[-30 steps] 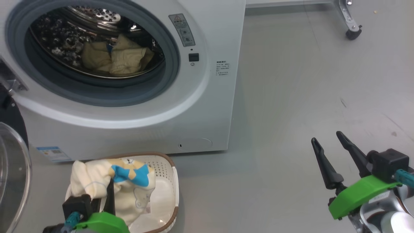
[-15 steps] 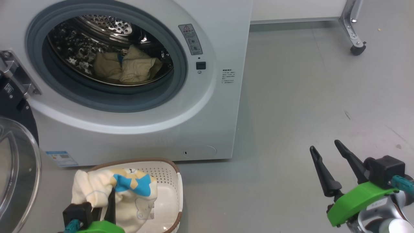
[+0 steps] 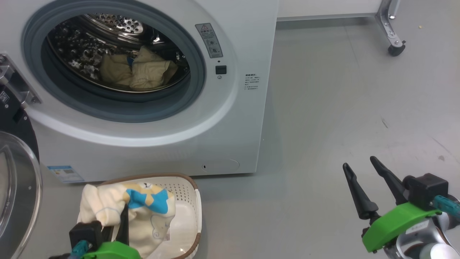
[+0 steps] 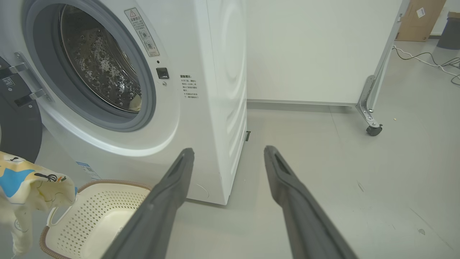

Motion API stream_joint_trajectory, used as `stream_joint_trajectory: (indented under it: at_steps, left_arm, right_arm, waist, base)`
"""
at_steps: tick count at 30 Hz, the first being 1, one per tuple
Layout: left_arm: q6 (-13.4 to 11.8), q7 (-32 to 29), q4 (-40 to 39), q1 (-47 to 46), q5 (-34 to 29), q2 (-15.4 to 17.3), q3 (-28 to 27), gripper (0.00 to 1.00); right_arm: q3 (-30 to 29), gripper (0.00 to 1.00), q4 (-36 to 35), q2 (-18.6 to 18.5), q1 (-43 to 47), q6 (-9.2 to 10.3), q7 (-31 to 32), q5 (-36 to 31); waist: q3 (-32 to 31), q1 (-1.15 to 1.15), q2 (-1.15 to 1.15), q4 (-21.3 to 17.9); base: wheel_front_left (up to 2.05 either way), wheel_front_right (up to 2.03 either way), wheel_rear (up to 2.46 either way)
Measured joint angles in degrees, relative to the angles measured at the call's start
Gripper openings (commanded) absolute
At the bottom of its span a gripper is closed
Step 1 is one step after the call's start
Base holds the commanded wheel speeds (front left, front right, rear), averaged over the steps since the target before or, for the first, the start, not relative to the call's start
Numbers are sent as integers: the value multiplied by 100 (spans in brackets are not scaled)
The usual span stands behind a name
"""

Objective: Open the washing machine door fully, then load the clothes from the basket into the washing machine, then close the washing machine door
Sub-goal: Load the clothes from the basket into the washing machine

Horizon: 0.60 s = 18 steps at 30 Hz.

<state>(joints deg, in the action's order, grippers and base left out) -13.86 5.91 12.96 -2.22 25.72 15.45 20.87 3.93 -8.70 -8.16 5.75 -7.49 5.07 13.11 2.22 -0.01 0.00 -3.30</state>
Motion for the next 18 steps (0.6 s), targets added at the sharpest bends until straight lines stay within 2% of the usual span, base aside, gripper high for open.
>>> stream_joint_trajectory:
  at_steps: [12, 18]
  left_arm:
    - [-15, 62, -86, -549, -2, 15, -73, 0]
    - [-15, 16, 31, -1499, -35, 103, -277, 0]
  right_arm:
    - [36, 100, -32, 8, -41, 0, -10, 19]
    - [146, 100, -20, 91, -428, 0, -164, 103]
  waist:
    - [353, 0, 0, -95]
    - [863, 1, 0, -293]
  base:
    - [0, 0, 0]
    - [0, 0, 0]
